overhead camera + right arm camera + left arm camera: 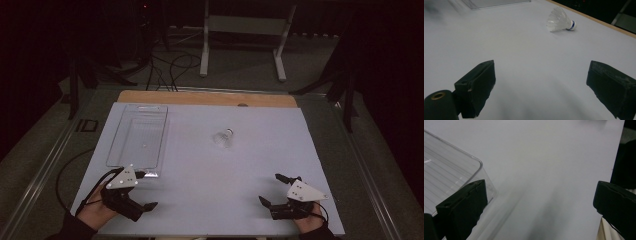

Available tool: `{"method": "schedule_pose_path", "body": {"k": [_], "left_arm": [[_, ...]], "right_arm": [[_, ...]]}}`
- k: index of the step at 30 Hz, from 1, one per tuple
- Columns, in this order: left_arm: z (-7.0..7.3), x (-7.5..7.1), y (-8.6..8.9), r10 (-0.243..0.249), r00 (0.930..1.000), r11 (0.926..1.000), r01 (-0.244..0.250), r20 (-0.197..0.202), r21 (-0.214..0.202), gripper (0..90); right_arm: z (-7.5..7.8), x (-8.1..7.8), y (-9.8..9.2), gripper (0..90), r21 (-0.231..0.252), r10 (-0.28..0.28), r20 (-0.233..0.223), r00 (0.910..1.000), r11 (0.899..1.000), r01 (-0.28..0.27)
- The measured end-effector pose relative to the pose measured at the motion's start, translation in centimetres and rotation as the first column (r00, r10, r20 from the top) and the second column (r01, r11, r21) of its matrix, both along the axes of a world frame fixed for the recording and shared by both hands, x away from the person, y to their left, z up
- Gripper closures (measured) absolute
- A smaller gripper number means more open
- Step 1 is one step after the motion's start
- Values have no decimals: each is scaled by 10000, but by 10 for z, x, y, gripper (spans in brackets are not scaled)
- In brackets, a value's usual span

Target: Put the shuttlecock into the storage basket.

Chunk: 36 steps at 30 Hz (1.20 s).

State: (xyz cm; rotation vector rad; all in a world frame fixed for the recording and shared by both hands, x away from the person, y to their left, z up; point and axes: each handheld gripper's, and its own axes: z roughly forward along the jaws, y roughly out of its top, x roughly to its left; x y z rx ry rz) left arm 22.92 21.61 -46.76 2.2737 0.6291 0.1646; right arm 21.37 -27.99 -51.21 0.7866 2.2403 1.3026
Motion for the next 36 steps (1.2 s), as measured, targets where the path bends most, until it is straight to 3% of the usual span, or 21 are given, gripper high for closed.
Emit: {"method": "schedule_pose_path", "body": {"k": [1, 4, 9, 10, 13, 18, 23, 29, 32, 34, 35, 36], "left_arm": [[0, 0, 0, 0, 10000, 10000, 0, 0, 0, 1], [0, 2, -5, -203, 9997, 9985, 211, -165, 505, 1], [1, 4, -8, -292, 9992, 9965, 313, -280, 775, 1], [2, 5, -10, -349, 9981, 9954, 391, -499, 872, 1], [3, 6, -12, -372, 9977, 9924, 434, -558, 1151, 1], [4, 9, -17, -413, 9933, 9834, 595, -1079, 1714, 1], [5, 13, -21, -362, 9892, 9813, 622, -1423, 1821, 1], [4, 15, -29, -450, 9818, 9681, 885, -1848, 2344, 1], [3, 18, -34, -502, 9712, 9612, 1102, -2328, 2528, 2], [3, 18, -36, -487, 9696, 9590, 1125, -2399, 2599, 1], [3, 19, -37, -456, 9691, 9563, 1125, -2424, 2700, 1], [3, 19, -40, -412, 9697, 9477, 1142, -2408, 2981, 2]], "right_arm": [[0, 0, 0, 84, 0, 0, 0, 10000, 10000, 0], [0, 0, 0, 84, 10, 20, -17, 10000, 10000, -20], [0, 0, 0, 84, 25, 31, -62, 10000, 10000, -31], [0, 0, 0, 84, -12, 82, -35, 10000, 10000, -82], [-1, 1, 1, 85, -17, 92, -46, 9999, 10000, -92], [-1, 1, 1, 85, -24, 98, -66, 9999, 9999, -98], [0, 0, 1, 85, -32, 118, -40, 9999, 9999, -118], [0, 0, 1, 84, -51, 133, -9, 9999, 9999, -133], [0, 0, 1, 85, -52, 159, -16, 9999, 9999, -159], [0, 0, 1, 85, -59, 165, -24, 9999, 9998, -165], [0, 0, 1, 85, -59, 165, -24, 9999, 9998, -165], [-1, 0, 1, 85, -63, 152, 0, 9999, 9999, -152]]}}
